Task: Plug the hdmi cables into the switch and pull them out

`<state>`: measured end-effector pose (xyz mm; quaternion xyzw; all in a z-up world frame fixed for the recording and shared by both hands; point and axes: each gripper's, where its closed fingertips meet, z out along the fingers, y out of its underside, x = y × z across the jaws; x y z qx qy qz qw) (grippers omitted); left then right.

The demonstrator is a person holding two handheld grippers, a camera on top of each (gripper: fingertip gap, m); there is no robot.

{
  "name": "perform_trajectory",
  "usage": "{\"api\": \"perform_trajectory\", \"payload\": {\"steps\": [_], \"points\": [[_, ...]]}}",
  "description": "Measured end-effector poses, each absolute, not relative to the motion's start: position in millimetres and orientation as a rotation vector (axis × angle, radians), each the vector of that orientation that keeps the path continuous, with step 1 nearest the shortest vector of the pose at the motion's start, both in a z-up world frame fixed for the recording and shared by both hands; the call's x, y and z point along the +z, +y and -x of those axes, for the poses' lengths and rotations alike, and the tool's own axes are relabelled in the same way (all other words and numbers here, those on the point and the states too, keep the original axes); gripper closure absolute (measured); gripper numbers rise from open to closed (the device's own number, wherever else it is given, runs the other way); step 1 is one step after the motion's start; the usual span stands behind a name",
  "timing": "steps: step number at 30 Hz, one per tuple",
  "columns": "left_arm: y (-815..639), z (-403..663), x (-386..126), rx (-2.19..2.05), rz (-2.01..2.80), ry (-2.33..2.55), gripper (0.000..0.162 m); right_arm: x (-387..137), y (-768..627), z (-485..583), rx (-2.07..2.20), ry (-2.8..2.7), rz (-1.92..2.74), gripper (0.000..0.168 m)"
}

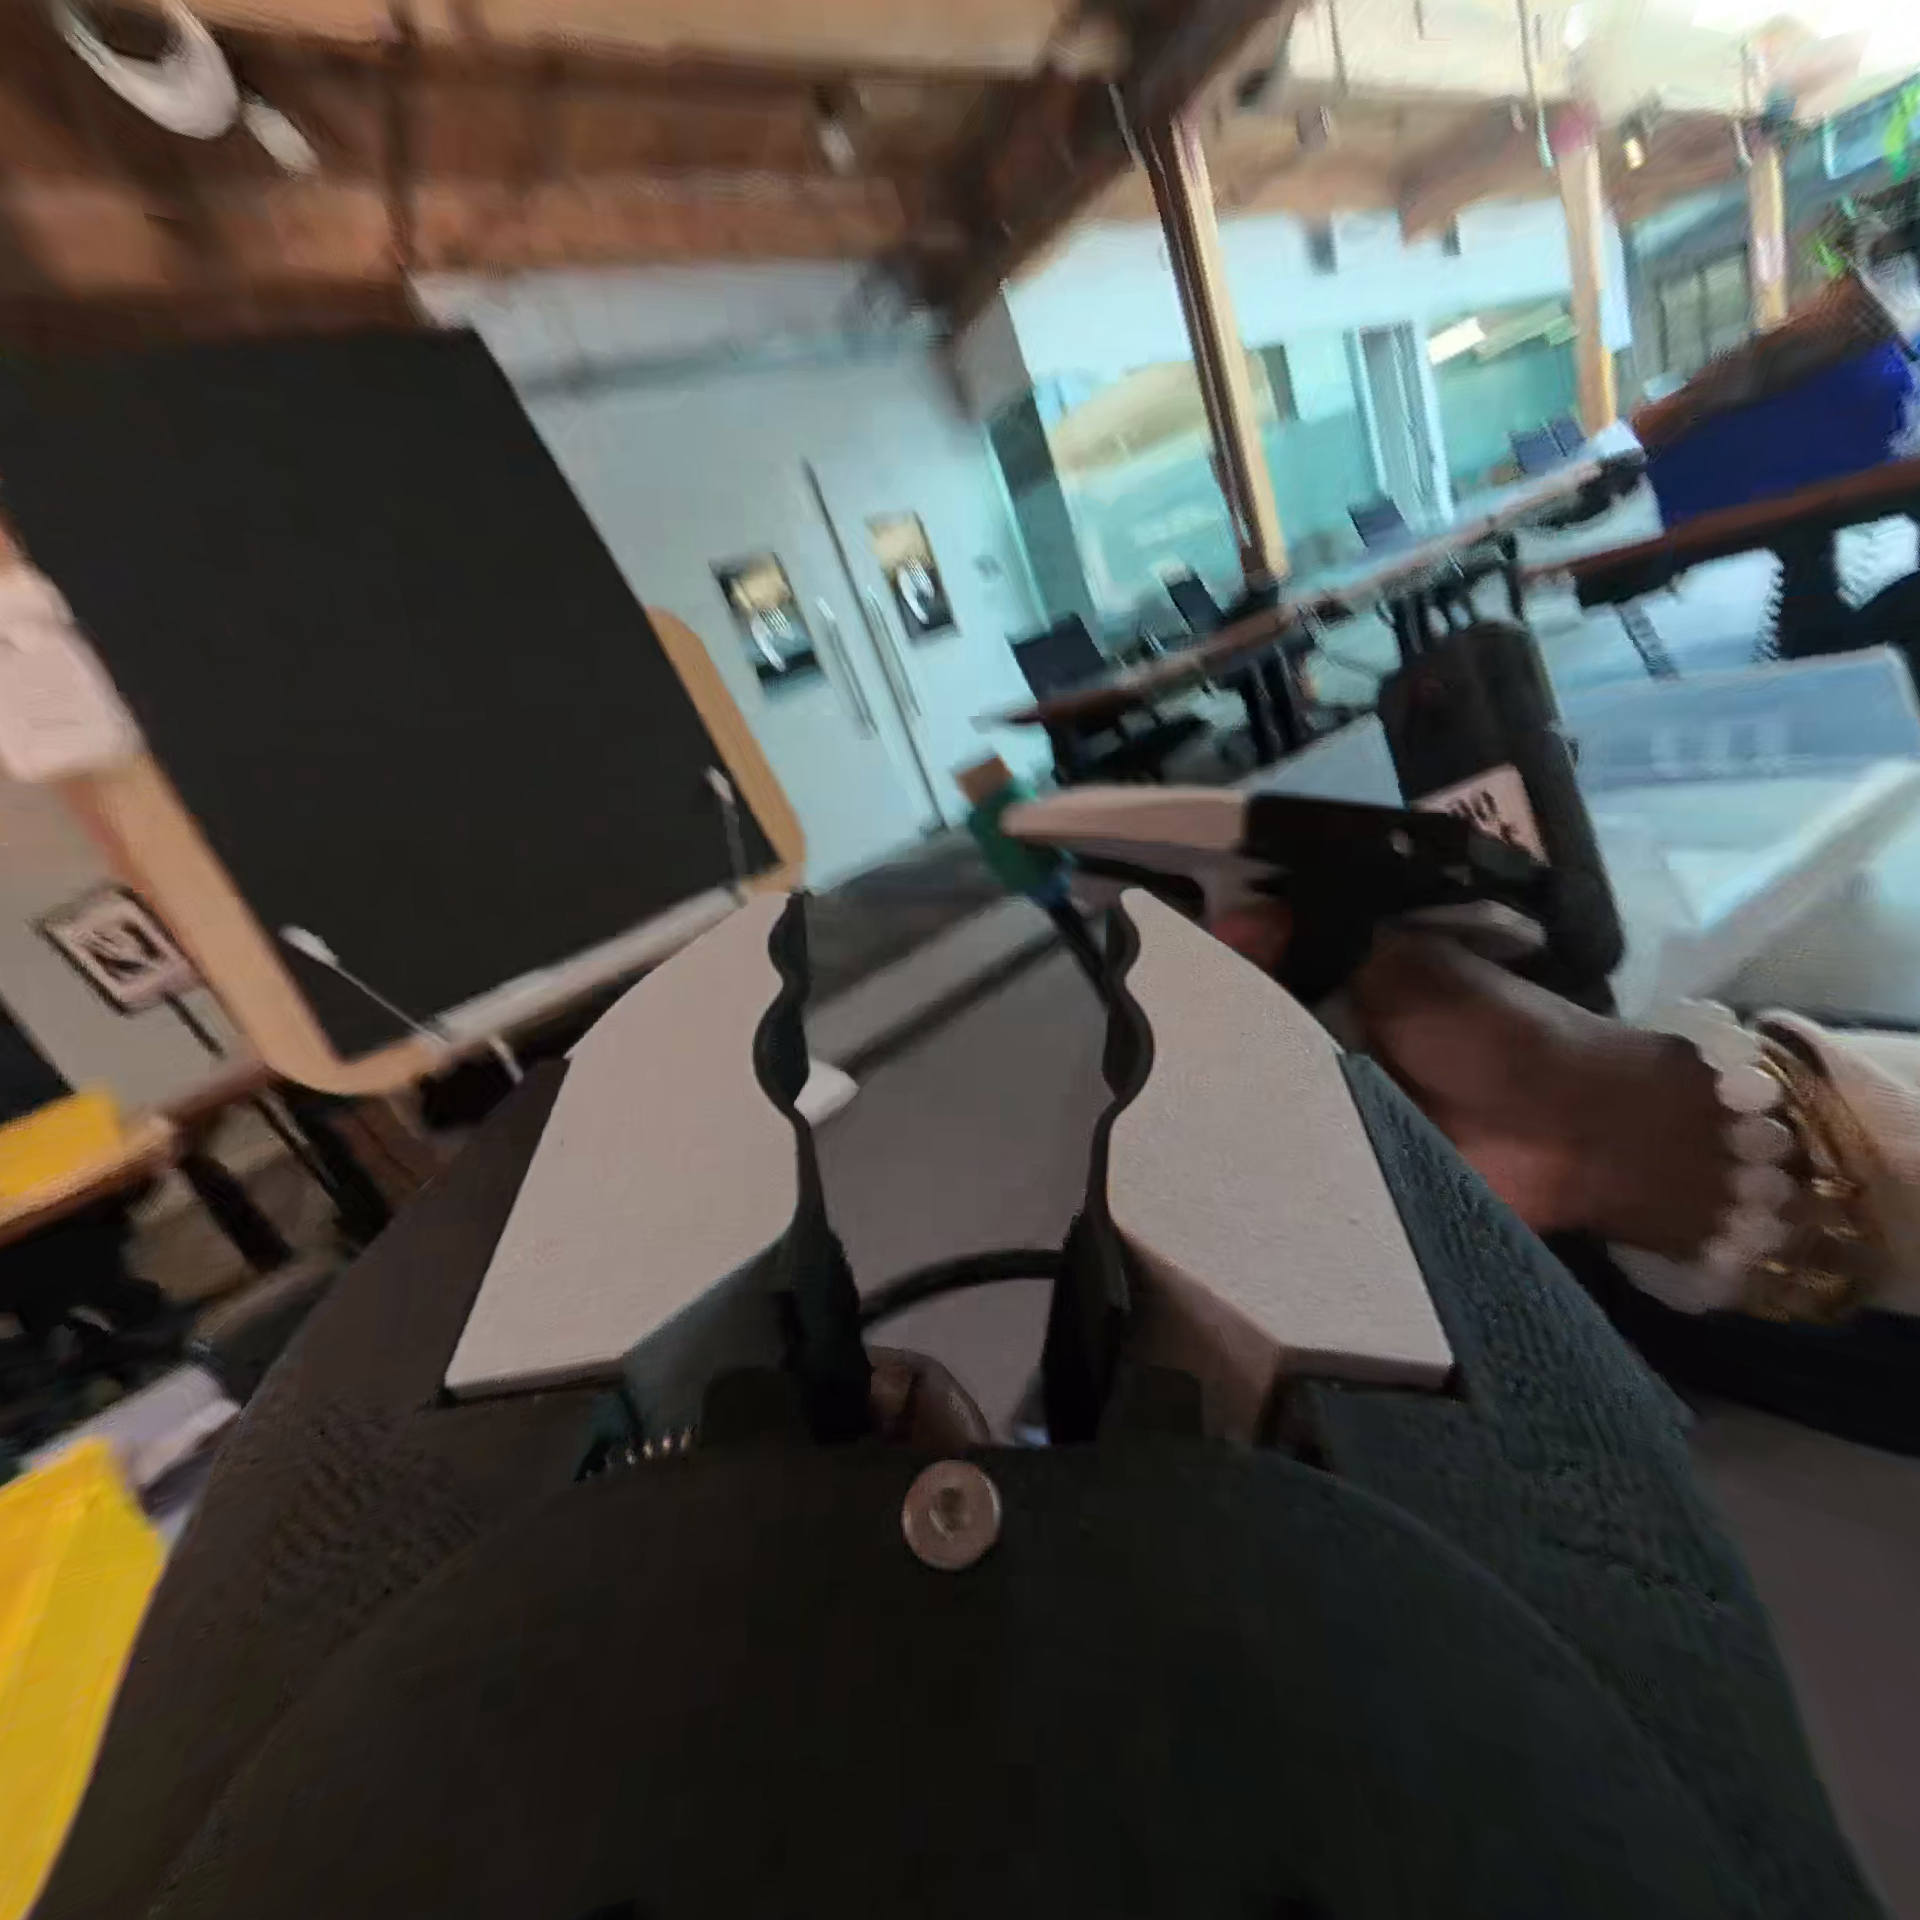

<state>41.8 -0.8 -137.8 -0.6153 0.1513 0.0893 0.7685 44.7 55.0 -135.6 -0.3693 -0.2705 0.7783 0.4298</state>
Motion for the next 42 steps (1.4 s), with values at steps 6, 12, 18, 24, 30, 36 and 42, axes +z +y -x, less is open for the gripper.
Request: {"api": "perform_trajectory", "payload": {"steps": [6, 12, 18, 24, 30, 36, 42], "points": [[42.6, -53.5, -174.3, 0.253, 1.48, 0.409, 0.121, -134.5, 31.4, -42.4, 2.039, -0.745, 0.856, 0.157], [29.6, -51.8, -178.2, 0.311, 1.513, 0.57, 0.147, -135.4, 16.7, -40.3, 1.942, -0.888, 0.817, 0.157], [-9.9, -6.9, -198.5, 0.435, 1.833, 0.839, 0.155, -159.0, -9.6, -23.9, 1.687, -1.269, 0.825, 0.154], [-28.9, 9.1, -232.2, 0.489, 1.994, 0.98, 0.154, -190.3, -26.3, -13.5, 1.976, -1.471, 1.077, 0.152], [-8.5, -1.4, -218.0, 0.374, 1.796, 0.832, 0.137, -199.9, -4.4, -6.7, 2.032, -1.317, 1.273, 0.157], [4.5, -13.1, -229.8, 0.281, 1.764, 0.744, 0.122, -208.8, 7.9, -1.4, 2.032, -1.218, 1.384, 0.158], [13.5, -3.2, -236.6, 0.322, 1.748, 0.653, 0.131, -209.1, 8.5, -1.6, 2.068, -1.185, 1.403, 0.158]]}}
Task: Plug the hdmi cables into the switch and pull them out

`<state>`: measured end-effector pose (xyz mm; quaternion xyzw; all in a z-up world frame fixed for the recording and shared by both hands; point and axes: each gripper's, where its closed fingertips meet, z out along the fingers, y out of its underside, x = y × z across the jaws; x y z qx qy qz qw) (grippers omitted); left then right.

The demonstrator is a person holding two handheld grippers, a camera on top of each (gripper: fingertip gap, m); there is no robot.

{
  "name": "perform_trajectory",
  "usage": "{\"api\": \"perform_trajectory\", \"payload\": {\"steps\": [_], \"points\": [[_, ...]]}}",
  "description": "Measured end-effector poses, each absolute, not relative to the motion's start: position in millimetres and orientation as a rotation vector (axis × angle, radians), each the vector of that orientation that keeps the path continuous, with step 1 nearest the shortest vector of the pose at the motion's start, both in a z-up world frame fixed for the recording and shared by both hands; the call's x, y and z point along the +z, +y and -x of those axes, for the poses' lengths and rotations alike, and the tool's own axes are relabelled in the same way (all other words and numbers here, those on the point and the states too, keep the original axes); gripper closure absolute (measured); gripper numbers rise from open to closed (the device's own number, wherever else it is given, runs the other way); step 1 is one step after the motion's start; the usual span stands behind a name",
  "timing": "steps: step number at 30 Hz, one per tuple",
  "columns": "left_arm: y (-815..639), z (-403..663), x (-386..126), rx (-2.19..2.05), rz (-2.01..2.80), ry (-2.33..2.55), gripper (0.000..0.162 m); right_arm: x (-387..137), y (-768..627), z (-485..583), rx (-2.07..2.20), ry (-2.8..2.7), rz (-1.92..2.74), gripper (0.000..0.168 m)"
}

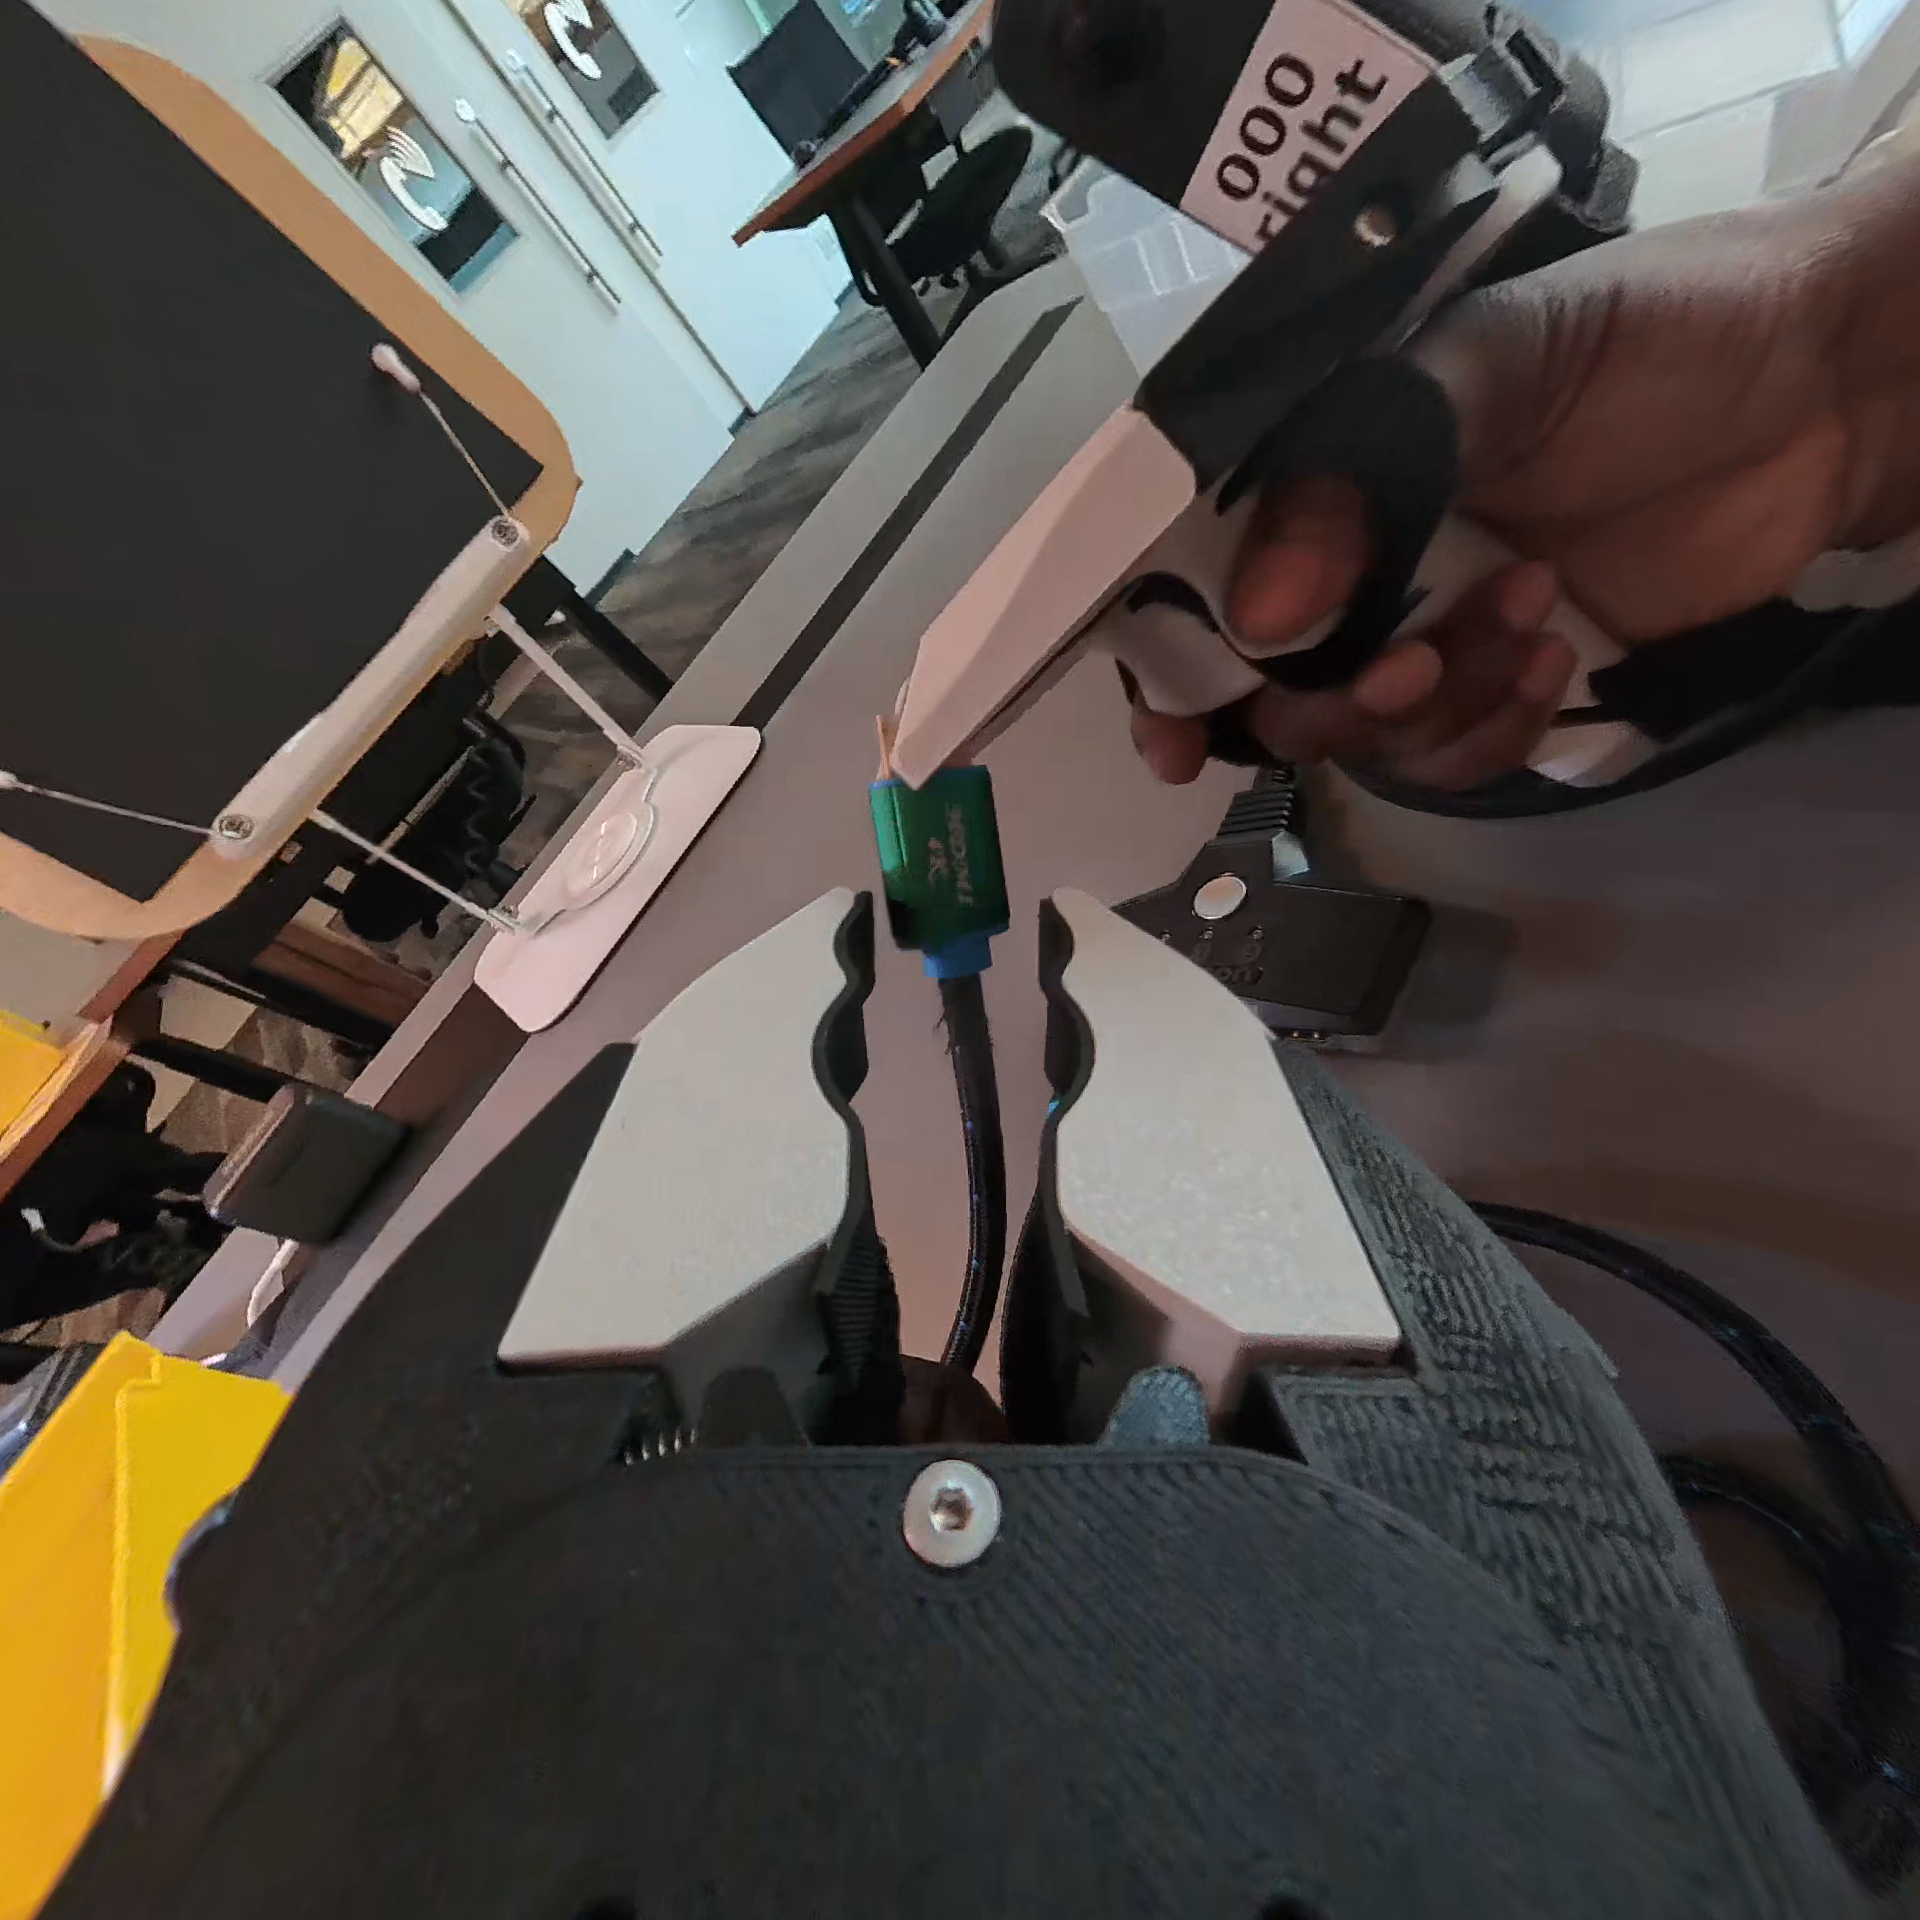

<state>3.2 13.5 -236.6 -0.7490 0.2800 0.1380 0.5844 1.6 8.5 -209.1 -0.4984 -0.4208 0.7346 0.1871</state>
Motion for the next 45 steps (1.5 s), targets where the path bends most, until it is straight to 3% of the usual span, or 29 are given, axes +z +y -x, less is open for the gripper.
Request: {"api": "perform_trajectory", "payload": {"steps": [2, 8, 12, 37, 45], "points": [[13.4, 0.0, -237.4, 0.33, 1.724, 0.616, 0.139, -210.6, 10.5, -1.0, 2.06, -1.171, 1.419, 0.158], [16.6, 8.6, -234.1, 0.632, 1.587, 0.624, 0.129, -217.2, 17.9, 1.7, 2.057, -1.101, 1.496, 0.158], [19.5, 3.7, -238.2, 0.558, 1.615, 0.585, 0.141, -217.8, 19.2, 1.6, 2.057, -1.09, 1.506, 0.158], [18.4, 12.0, -250.2, 0.467, 1.751, 0.514, 0.139, -219.2, 18.8, 0.2, 1.983, -1.139, 1.499, 0.158], [18.7, 7.9, -248.3, 0.52, 1.721, 0.549, 0.15, -220.0, 19.7, 0.7, 1.977, -1.137, 1.504, 0.158]]}}
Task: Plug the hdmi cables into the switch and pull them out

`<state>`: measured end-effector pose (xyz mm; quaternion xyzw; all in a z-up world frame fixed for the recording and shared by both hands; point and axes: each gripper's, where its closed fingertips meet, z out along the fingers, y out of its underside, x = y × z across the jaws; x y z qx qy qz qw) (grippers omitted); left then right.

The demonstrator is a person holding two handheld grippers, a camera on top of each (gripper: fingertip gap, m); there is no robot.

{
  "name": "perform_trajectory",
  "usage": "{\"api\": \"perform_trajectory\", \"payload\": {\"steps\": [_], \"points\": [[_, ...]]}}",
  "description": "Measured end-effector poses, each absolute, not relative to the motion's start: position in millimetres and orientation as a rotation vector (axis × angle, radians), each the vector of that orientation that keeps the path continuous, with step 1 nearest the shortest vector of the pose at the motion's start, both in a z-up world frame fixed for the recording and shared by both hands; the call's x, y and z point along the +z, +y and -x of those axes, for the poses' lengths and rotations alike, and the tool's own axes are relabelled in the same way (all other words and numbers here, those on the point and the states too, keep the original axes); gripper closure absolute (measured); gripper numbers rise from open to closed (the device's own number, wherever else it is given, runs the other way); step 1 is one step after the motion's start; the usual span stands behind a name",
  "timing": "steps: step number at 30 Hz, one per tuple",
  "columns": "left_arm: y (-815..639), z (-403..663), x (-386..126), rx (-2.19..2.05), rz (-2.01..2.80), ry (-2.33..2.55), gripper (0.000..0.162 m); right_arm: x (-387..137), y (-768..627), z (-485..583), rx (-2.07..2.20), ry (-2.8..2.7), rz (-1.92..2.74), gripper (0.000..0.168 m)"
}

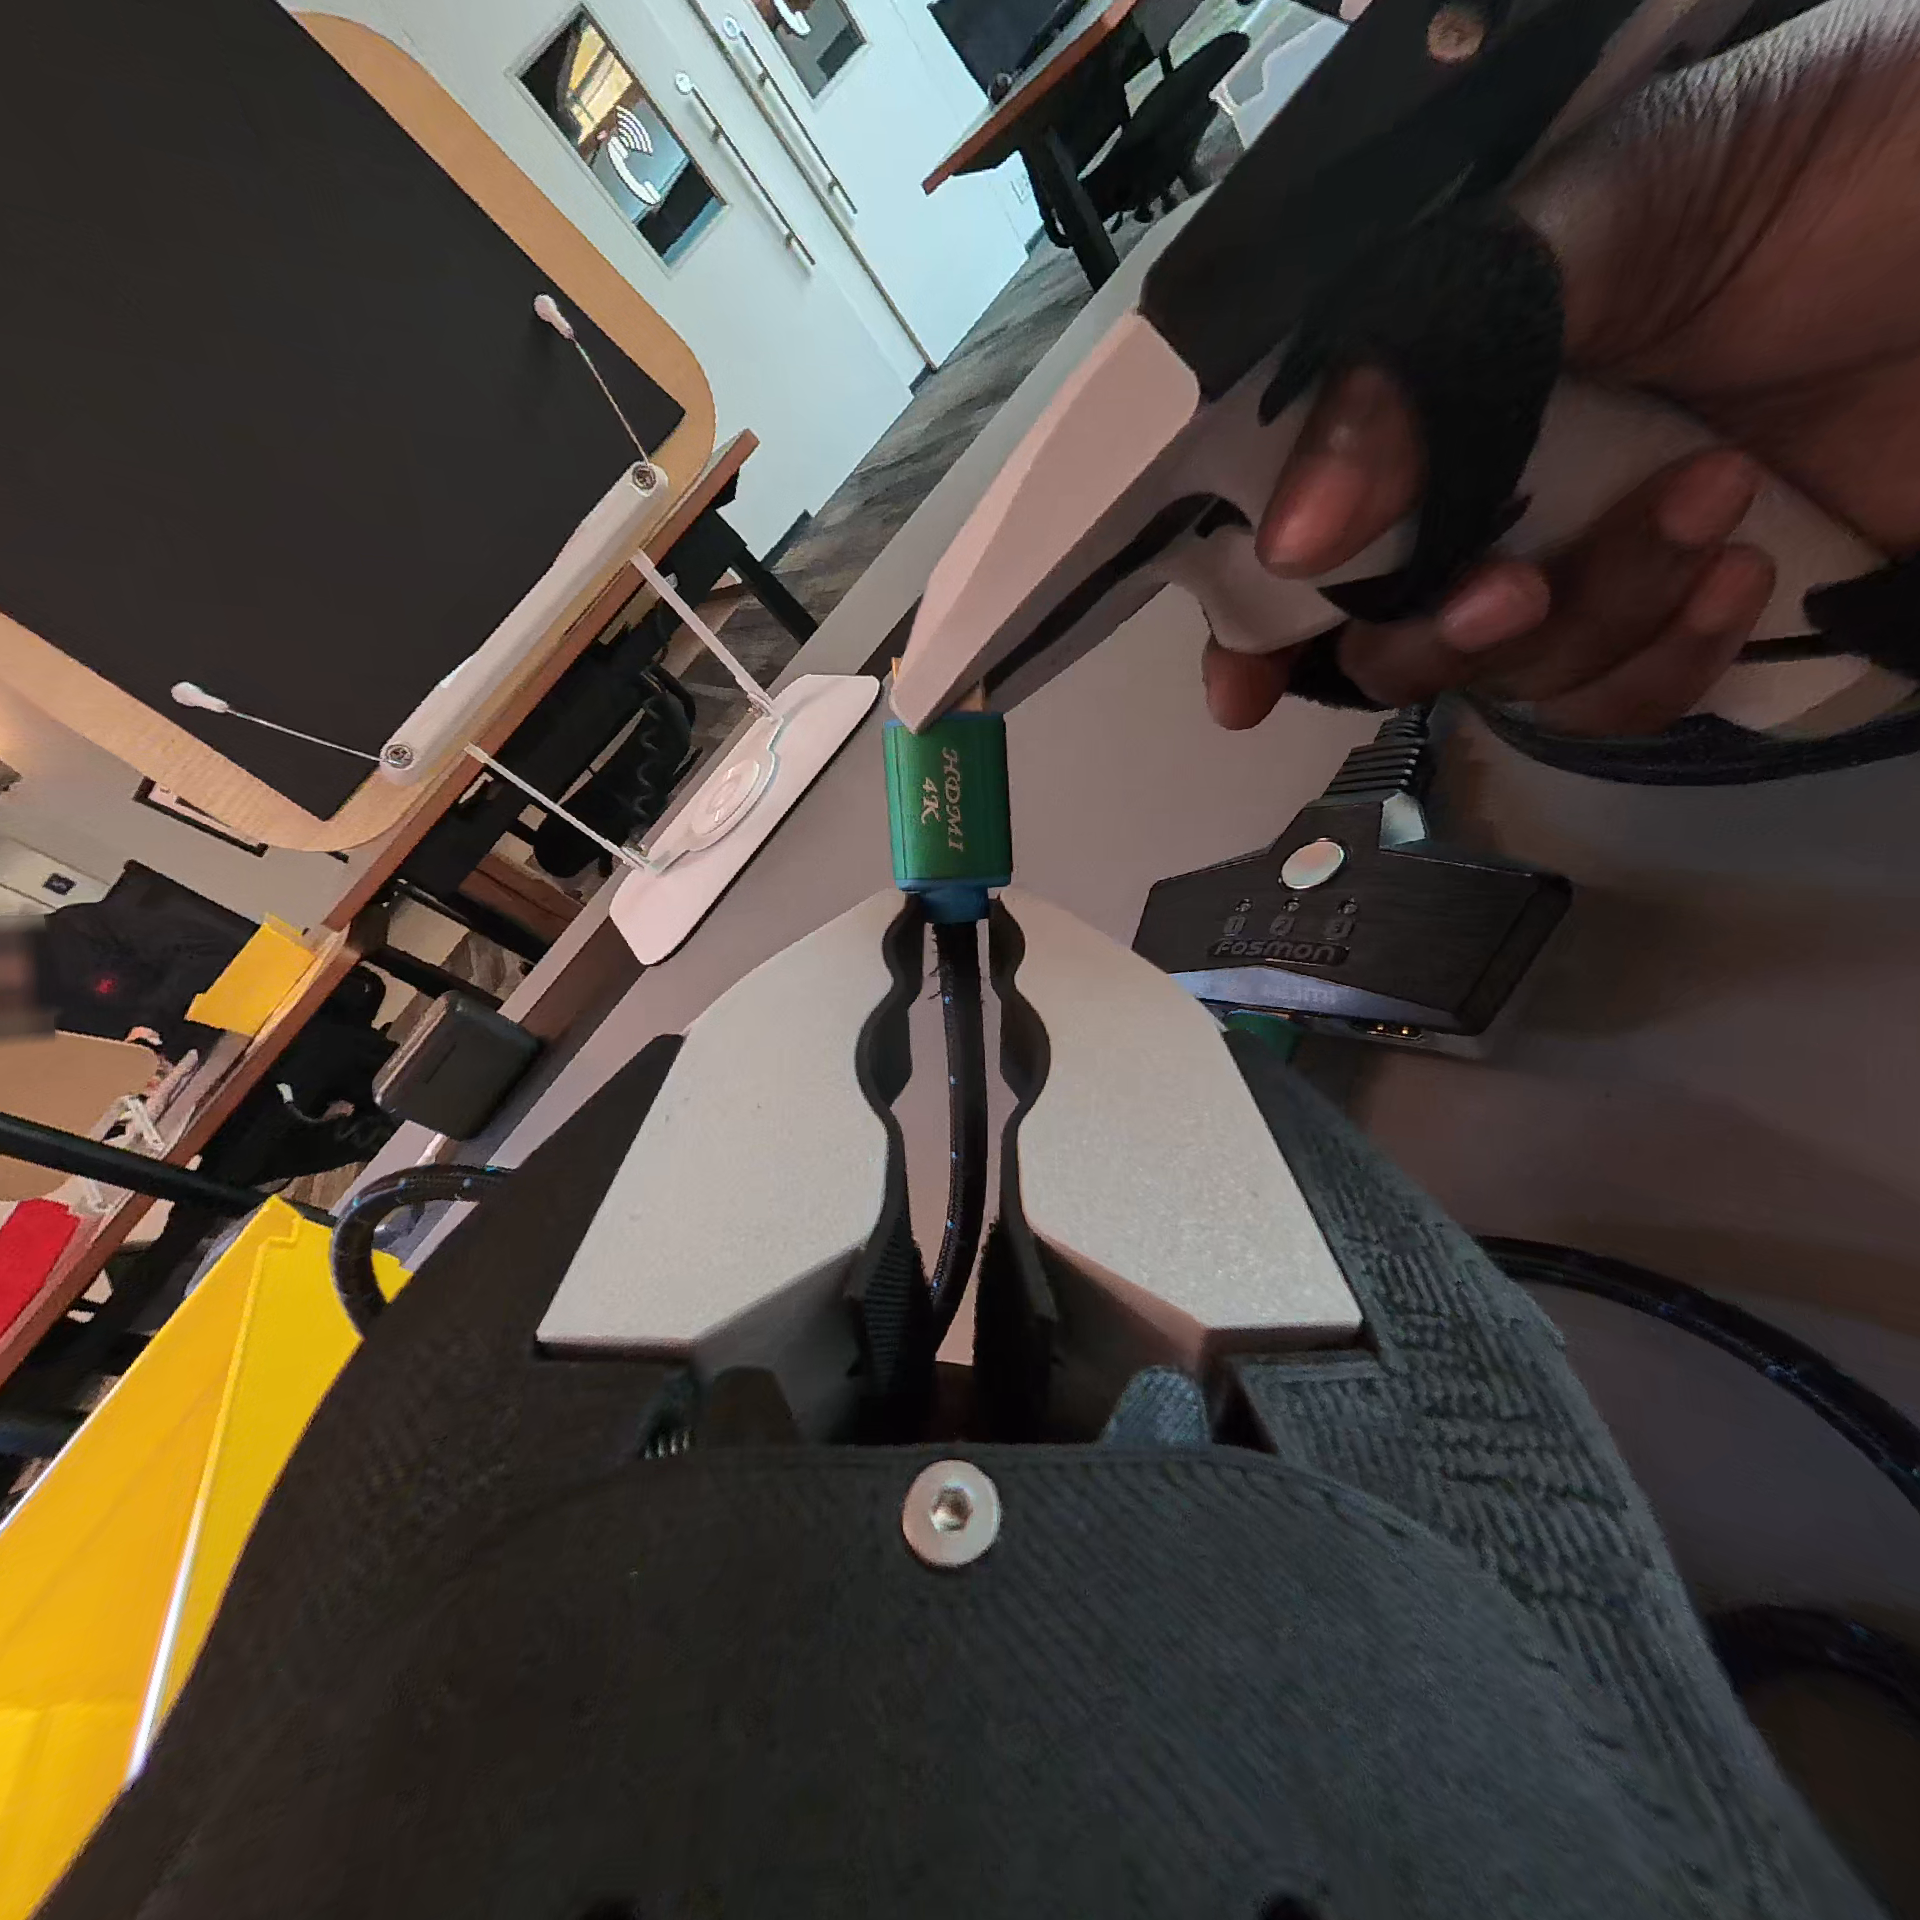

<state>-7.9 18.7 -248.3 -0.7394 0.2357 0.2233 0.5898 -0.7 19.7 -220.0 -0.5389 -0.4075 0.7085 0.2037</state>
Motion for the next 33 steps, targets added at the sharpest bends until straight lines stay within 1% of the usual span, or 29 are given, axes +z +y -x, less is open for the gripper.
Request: {"api": "perform_trajectory", "payload": {"steps": [4, 7, 8, 10, 11, 13, 17, 20, 22, 24, 28, 29, 33], "points": [[16.1, 7.8, -249.1, 0.501, 1.743, 0.583, 0.15, -220.6, 17.6, 0.5, 1.975, -1.167, 1.502, 0.158], [5.9, 10.2, -249.9, 0.545, 1.833, 0.734, 0.15, -223.4, 7.5, -3.2, 1.933, -1.343, 1.472, 0.157], [0.8, 13.6, -246.5, 0.582, 1.862, 0.781, 0.151, -223.8, 2.4, -6.8, 1.907, -1.434, 1.438, 0.154], [-13.3, 21.4, -239.6, 0.642, 1.941, 0.89, 0.151, -231.4, -2.5, -15.0, 1.755, -1.639, 1.376, 0.129], [-21.3, 24.3, -235.3, 0.664, 1.979, 0.939, 0.151, -237.2, -0.1, -18.4, 1.636, -1.72, 1.34, 0.119], [-42.6, 24.3, -238.9, 0.623, 2.106, 1.076, 0.151, -249.0, 7.2, -26.2, 1.396, -1.843, 1.254, 0.113], [-68.7, -0.3, -280.7, 0.236, 2.325, 1.264, 0.151, -268.7, 6.4, -47.9, 1.106, -2.115, 1.131, 0.108], [-56.0, -10.9, -308.2, -0.028, 2.41, 1.183, 0.15, -285.7, 20.0, -58.9, 0.834, -2.294, 1.038, 0.092], [-46.0, -16.8, -318.5, -0.151, 2.437, 1.112, 0.15, -298.6, 33.2, -60.6, 0.731, -2.359, 1.041, 0.085], [-41.8, -16.2, -327.9, -0.19, 2.489, 1.083, 0.15, -313.0, 39.0, -62.2, 0.738, -2.422, 1.072, 0.083], [-26.6, -6.5, -331.4, -0.033, 2.531, 1.059, 0.15, -335.3, 49.3, -55.6, 0.724, -2.465, 1.088, 0.089], [-24.3, -8.7, -329.5, -0.021, 2.518, 1.067, 0.15, -339.0, 49.2, -55.4, 0.731, -2.477, 1.101, 0.087], [-20.2, -18.8, -332.9, -0.049, 2.48, 1.093, 0.15, -338.8, 48.8, -54.0, 0.793, -2.447, 1.089, 0.087]]}}
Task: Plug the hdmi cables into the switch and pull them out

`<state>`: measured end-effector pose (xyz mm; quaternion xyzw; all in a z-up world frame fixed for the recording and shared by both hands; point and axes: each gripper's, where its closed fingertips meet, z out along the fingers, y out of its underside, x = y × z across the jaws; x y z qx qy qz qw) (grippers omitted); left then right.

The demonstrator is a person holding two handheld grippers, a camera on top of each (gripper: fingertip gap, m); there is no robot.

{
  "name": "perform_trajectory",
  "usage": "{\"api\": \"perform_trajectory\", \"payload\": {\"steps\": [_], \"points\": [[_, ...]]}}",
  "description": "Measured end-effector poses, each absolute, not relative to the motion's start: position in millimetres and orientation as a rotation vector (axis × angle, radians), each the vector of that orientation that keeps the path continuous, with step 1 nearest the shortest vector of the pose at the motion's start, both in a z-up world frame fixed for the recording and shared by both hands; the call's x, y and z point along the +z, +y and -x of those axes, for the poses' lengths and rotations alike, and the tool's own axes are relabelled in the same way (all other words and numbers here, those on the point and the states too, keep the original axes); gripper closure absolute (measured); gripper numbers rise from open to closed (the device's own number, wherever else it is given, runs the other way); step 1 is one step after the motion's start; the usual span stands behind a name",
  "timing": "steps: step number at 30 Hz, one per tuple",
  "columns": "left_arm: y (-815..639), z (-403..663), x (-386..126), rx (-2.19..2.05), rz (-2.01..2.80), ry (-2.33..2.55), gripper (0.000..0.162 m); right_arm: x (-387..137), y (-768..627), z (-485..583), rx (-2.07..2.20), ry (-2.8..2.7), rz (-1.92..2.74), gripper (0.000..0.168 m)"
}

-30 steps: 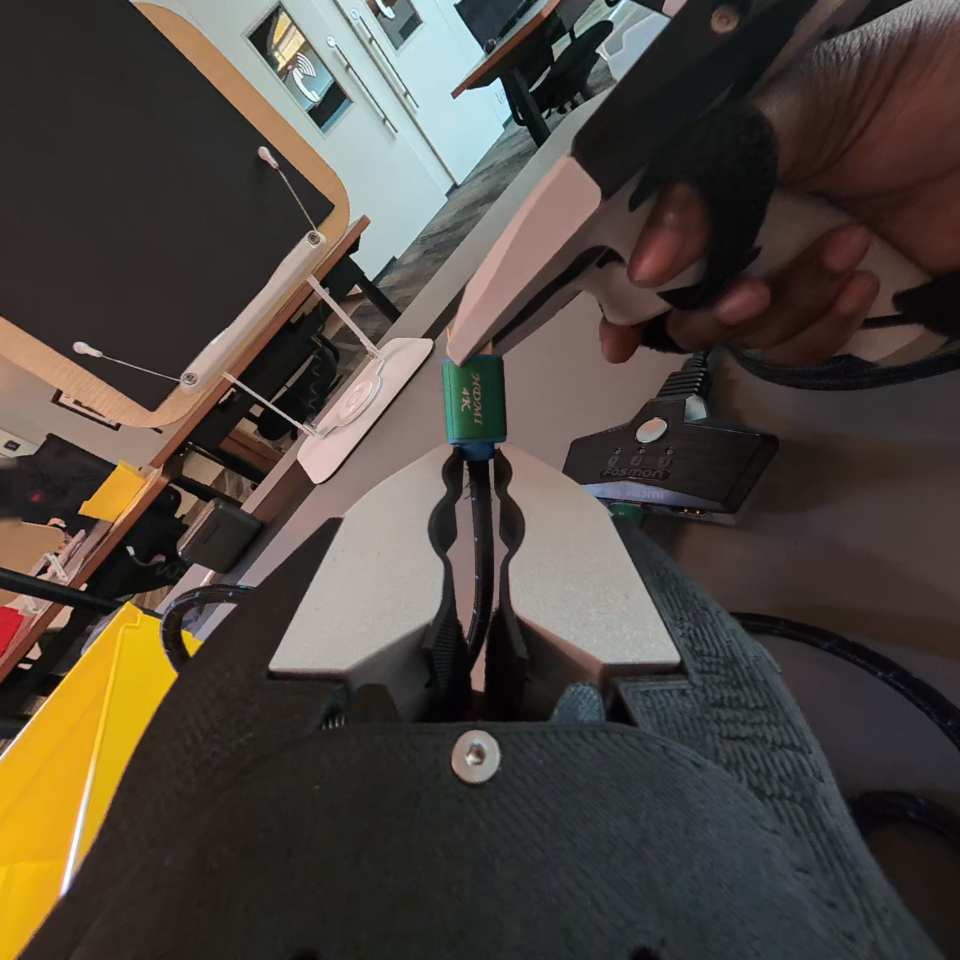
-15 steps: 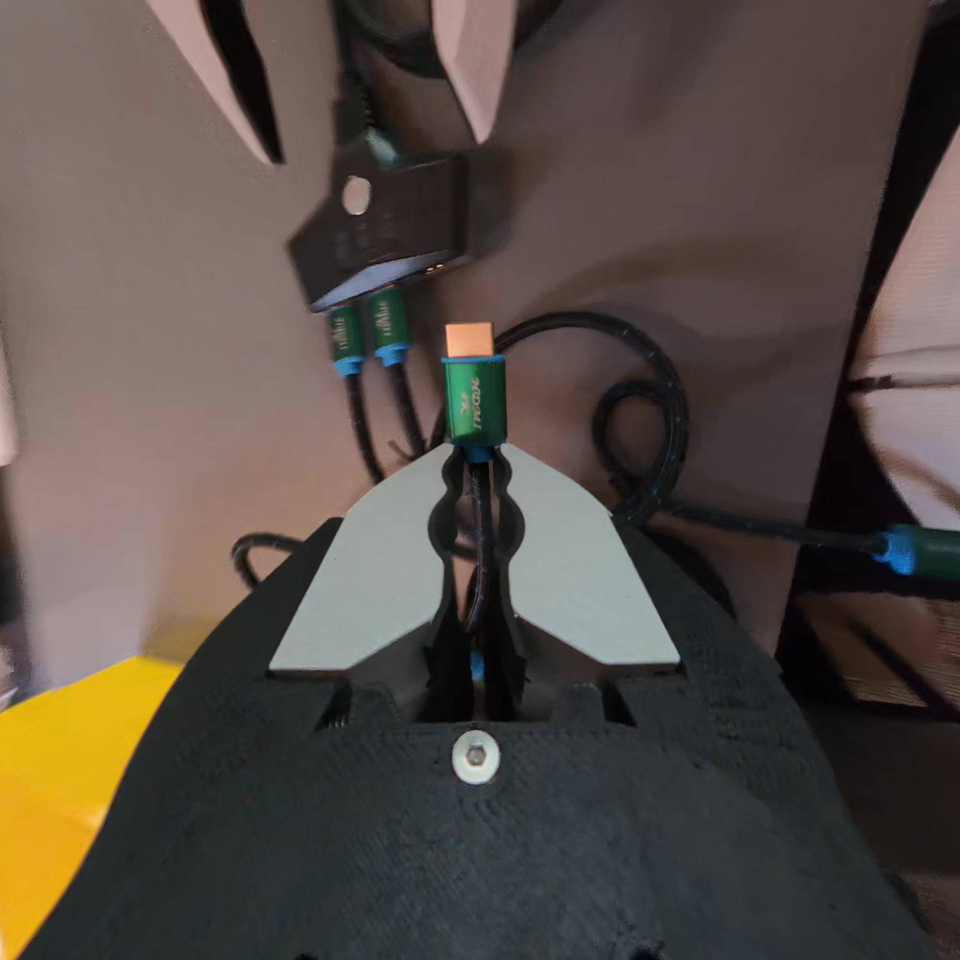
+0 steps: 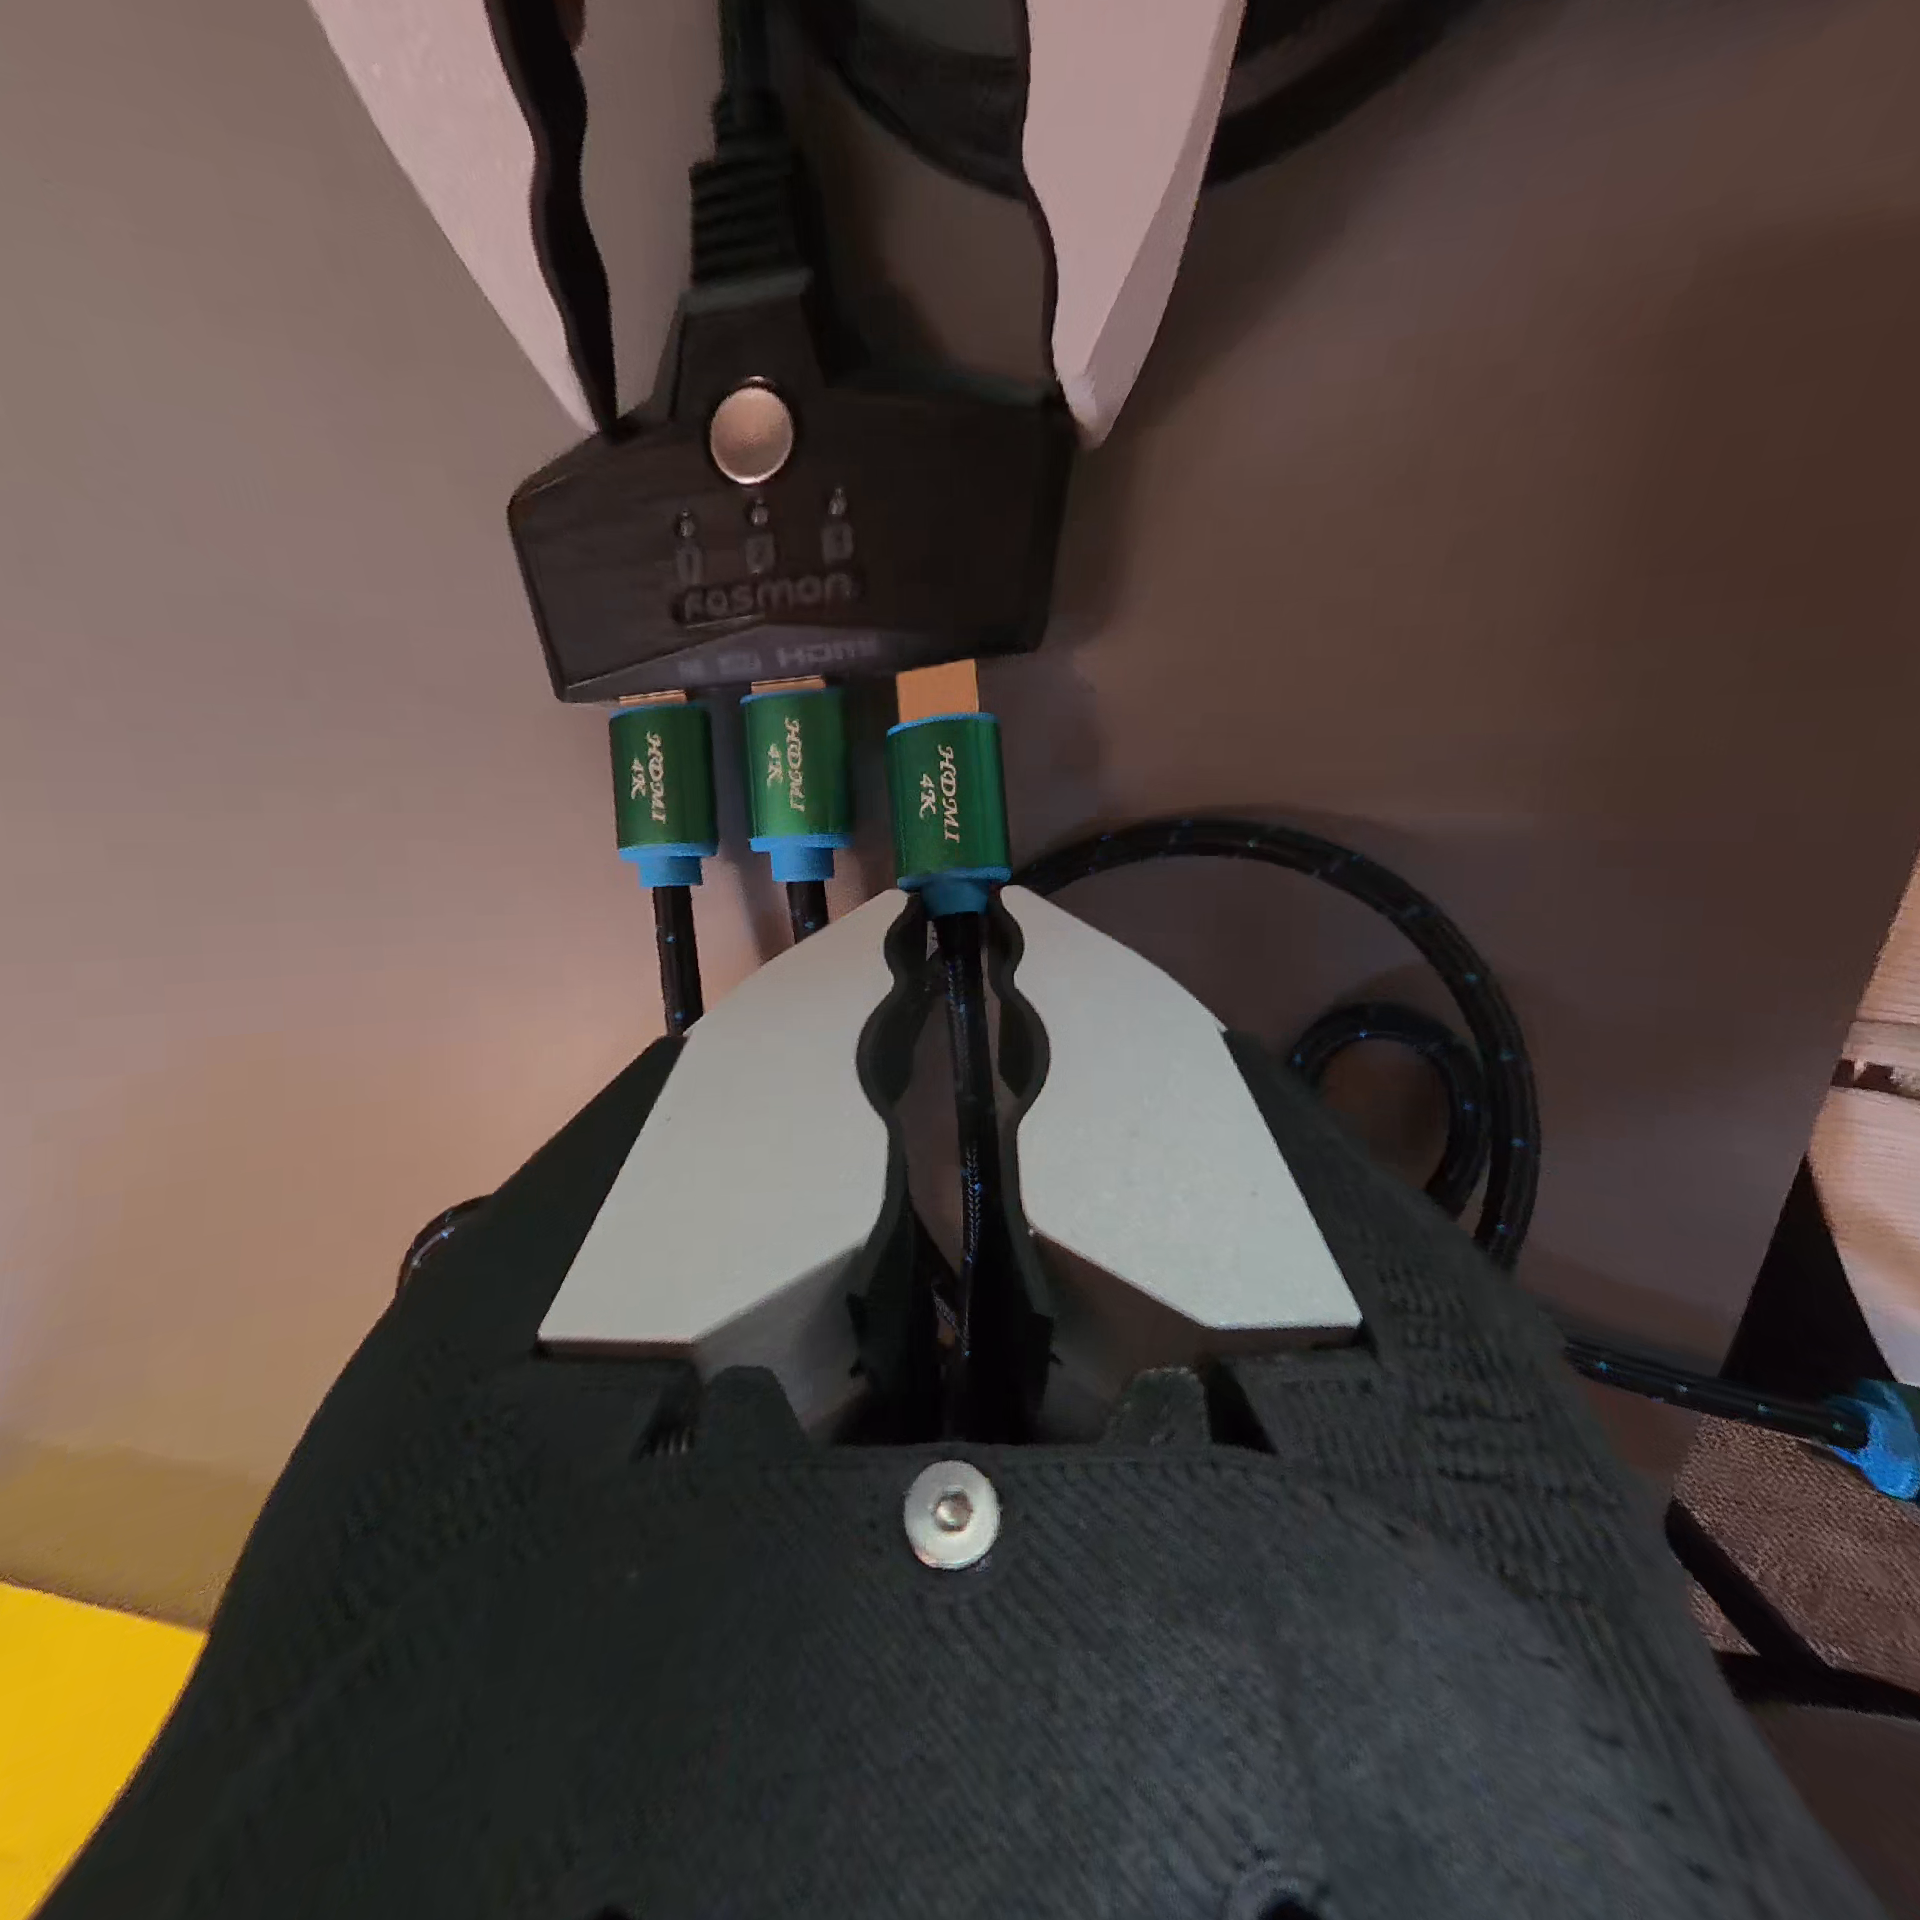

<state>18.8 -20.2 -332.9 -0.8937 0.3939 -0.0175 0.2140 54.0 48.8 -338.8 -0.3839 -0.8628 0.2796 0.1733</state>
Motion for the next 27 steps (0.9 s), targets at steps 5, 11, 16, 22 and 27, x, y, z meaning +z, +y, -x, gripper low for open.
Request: {"api": "perform_trajectory", "payload": {"steps": [5, 11, 16, 22, 27], "points": [[-18.3, -16.3, -336.5, -0.043, 2.474, 1.095, 0.15, -338.5, 47.9, -52.1, 0.864, -2.407, 1.065, 0.088], [-18.6, -17.7, -336.1, -0.064, 2.391, 1.104, 0.15, -338.7, 47.8, -51.3, 0.896, -2.384, 1.045, 0.088], [-16.8, -17.4, -337.2, -0.107, 2.358, 1.028, 0.151, -339.0, 48.1, -50.1, 0.915, -2.364, 1.027, 0.088], [-15.1, -16.7, -336.0, -0.075, 2.273, 0.989, 0.151, -338.5, 48.3, -49.0, 0.959, -2.347, 1.026, 0.089], [-14.9, -17.2, -337.6, -0.056, 2.276, 0.996, 0.151, -338.9, 48.5, -48.8, 0.956, -2.347, 1.023, 0.089]]}}
